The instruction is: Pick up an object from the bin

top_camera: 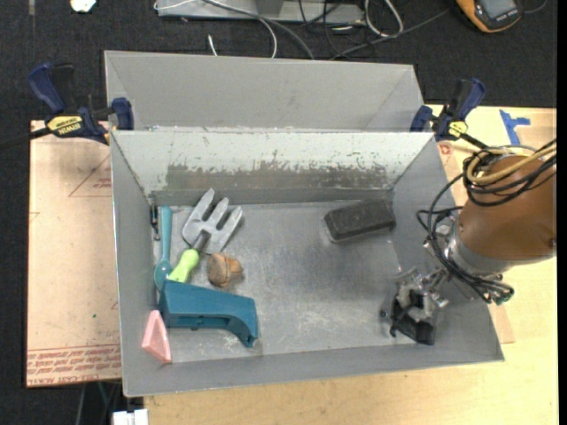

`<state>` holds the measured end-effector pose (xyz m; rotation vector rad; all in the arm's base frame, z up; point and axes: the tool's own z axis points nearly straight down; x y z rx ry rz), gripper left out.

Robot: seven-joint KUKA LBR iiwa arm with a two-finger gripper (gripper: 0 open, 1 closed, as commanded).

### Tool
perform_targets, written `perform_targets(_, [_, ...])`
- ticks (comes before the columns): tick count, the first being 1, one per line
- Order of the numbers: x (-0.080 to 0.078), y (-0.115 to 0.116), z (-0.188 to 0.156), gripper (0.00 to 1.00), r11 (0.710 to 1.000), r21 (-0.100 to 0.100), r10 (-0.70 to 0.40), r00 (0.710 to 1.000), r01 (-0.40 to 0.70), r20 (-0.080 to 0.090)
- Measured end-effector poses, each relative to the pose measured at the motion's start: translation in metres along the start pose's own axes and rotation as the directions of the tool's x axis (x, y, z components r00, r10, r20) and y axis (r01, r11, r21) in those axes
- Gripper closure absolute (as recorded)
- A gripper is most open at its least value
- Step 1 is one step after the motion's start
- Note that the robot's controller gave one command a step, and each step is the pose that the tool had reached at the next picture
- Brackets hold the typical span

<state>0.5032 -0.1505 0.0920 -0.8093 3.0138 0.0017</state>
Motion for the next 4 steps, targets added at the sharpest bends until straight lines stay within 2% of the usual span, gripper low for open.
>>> perform_targets(2, [-0.001, 0.001, -0.041, 1.0, 1.0, -0.004, 0.001, 1.0, -0.001, -0.001])
perform_targets(4, [-0.004, 0.001, -0.121, 1.0, 1.0, -0.003, 0.004, 1.0, -0.004, 0.002])
